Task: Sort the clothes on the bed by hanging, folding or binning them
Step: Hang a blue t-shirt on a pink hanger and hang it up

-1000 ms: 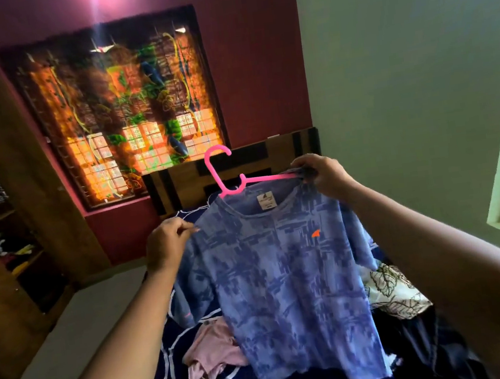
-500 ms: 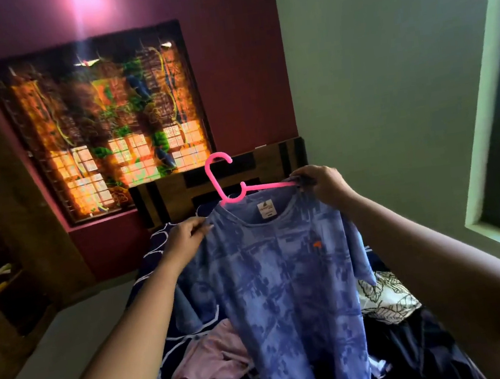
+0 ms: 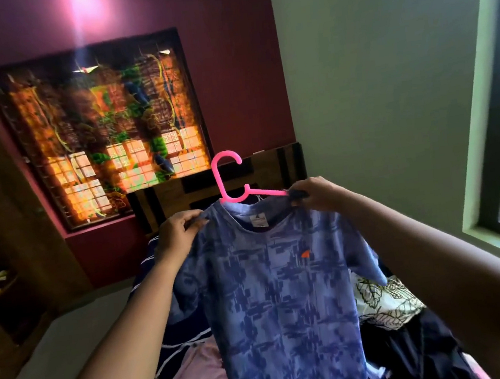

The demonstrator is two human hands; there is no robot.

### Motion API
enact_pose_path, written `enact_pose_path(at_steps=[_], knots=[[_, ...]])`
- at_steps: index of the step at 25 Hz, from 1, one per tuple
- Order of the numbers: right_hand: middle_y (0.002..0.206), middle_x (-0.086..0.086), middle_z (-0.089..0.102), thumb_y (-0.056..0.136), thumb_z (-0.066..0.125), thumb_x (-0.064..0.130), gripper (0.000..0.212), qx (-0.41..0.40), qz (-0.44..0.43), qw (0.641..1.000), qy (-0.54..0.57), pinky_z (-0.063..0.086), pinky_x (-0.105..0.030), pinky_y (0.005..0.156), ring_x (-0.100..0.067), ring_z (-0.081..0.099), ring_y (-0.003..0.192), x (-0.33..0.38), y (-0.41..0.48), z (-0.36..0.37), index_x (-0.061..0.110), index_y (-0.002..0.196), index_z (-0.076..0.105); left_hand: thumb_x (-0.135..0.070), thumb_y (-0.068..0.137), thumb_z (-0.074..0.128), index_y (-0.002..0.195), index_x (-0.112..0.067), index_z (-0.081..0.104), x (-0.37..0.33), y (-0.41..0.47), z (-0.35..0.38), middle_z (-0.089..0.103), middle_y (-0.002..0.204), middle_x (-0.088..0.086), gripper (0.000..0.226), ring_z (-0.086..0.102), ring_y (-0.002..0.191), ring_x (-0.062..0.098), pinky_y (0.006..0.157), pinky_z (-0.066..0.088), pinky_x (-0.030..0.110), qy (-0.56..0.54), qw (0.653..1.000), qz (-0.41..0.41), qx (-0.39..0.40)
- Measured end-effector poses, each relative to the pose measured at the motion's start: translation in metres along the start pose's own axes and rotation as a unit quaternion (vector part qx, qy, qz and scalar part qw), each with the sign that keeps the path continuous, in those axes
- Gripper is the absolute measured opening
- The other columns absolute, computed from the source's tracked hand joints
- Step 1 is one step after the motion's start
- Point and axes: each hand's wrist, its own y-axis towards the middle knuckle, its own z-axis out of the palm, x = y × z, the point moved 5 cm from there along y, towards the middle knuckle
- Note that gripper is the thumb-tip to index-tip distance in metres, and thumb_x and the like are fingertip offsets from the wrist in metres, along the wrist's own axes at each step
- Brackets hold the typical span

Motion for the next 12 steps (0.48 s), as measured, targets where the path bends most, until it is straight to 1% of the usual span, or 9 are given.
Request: enact_pose_path(at_steps=[2, 3, 4, 5, 6, 8, 10, 11, 12], knots=[[0.106, -0.015, 0.068, 0.088, 0.066, 0.021, 0.028, -0.017, -0.003, 0.999, 0.030, 0.040, -0.031, 0.080, -0.031, 0.061, 0.101, -0.001, 0.000, 0.001, 0.006, 0.112, 0.065, -0.011, 0.081, 0.073, 0.095, -0.034, 0.072, 0.011, -0.001, -0.008, 0.066, 0.093, -0.020, 0.027, 0.063, 0.093, 0.007, 0.086, 0.049, 0.026, -0.007, 1.000, 0.006, 0.009], [0.103, -0.015, 0.068, 0.087, 0.067, 0.022, 0.027, -0.037, 0.002, 0.998, 0.047, 0.042, -0.032, 0.079, -0.031, 0.061, 0.099, -0.003, 0.000, -0.002, 0.006, 0.109, 0.066, -0.013, 0.080, 0.074, 0.096, -0.034, 0.071, 0.019, -0.004, -0.014, 0.066, 0.095, -0.018, 0.027, 0.063, 0.095, 0.010, 0.087, 0.049, 0.028, 0.007, 1.000, 0.001, 0.007], [0.101, -0.014, 0.069, 0.087, 0.068, 0.024, 0.027, -0.056, 0.009, 0.997, 0.059, 0.044, -0.034, 0.079, -0.031, 0.062, 0.098, -0.006, 0.000, -0.006, 0.007, 0.107, 0.067, -0.015, 0.080, 0.075, 0.099, -0.025, 0.072, 0.032, -0.008, -0.020, 0.068, 0.098, -0.008, 0.022, 0.063, 0.097, 0.015, 0.087, 0.050, 0.032, 0.032, 0.999, -0.011, 0.004], [0.101, -0.012, 0.069, 0.086, 0.068, 0.026, 0.026, -0.069, 0.015, 0.996, 0.063, 0.048, -0.036, 0.080, -0.031, 0.062, 0.098, -0.009, 0.000, -0.010, 0.010, 0.107, 0.067, -0.019, 0.080, 0.075, 0.104, -0.017, 0.071, 0.044, -0.014, -0.029, 0.069, 0.102, 0.000, 0.025, 0.064, 0.097, 0.020, 0.086, 0.050, 0.035, 0.072, 0.997, -0.027, -0.001], [0.102, -0.010, 0.069, 0.086, 0.068, 0.029, 0.026, -0.074, 0.018, 0.995, 0.061, 0.049, -0.037, 0.080, -0.030, 0.062, 0.098, -0.009, 0.000, -0.013, 0.014, 0.107, 0.067, -0.024, 0.079, 0.075, 0.107, -0.015, 0.070, 0.058, -0.022, -0.035, 0.070, 0.104, 0.003, 0.030, 0.065, 0.097, 0.022, 0.084, 0.051, 0.036, 0.110, 0.993, -0.051, 0.002], [0.105, -0.004, 0.068, 0.087, 0.066, 0.032, 0.024, -0.070, 0.015, 0.996, 0.047, 0.047, -0.033, 0.075, -0.026, 0.061, 0.099, -0.004, -0.001, -0.015, 0.020, 0.108, 0.067, -0.033, 0.076, 0.078, 0.111, -0.023, 0.069, 0.071, -0.035, -0.041, 0.070, 0.105, -0.001, 0.037, 0.065, 0.097, 0.022, 0.083, 0.052, 0.037, 0.159, 0.981, -0.103, 0.037], [0.108, 0.000, 0.067, 0.088, 0.065, 0.034, 0.023, -0.071, 0.005, 0.997, 0.032, 0.040, -0.028, 0.071, -0.023, 0.060, 0.101, 0.005, 0.001, -0.016, 0.024, 0.109, 0.067, -0.036, 0.072, 0.082, 0.120, -0.034, 0.062, 0.063, -0.033, -0.032, 0.064, 0.112, -0.010, 0.052, 0.060, 0.102, 0.013, 0.087, 0.050, 0.036, 0.138, 0.979, -0.120, 0.095], [0.108, 0.000, 0.067, 0.088, 0.065, 0.034, 0.023, -0.066, 0.000, 0.997, 0.031, 0.040, -0.028, 0.071, -0.022, 0.059, 0.102, 0.009, 0.003, -0.014, 0.025, 0.109, 0.067, -0.035, 0.073, 0.081, 0.123, -0.038, 0.057, 0.052, -0.028, -0.026, 0.060, 0.117, -0.013, 0.055, 0.056, 0.105, 0.009, 0.089, 0.048, 0.034, 0.099, 0.981, -0.116, 0.117], [0.108, 0.000, 0.067, 0.088, 0.065, 0.034, 0.022, -0.060, -0.006, 0.998, 0.031, 0.042, -0.029, 0.072, -0.022, 0.060, 0.102, 0.012, 0.004, -0.012, 0.025, 0.108, 0.067, -0.032, 0.077, 0.078, 0.123, -0.041, 0.054, 0.043, -0.021, -0.019, 0.057, 0.120, -0.013, 0.052, 0.054, 0.107, 0.008, 0.091, 0.045, 0.031, 0.061, 0.984, -0.105, 0.130]])
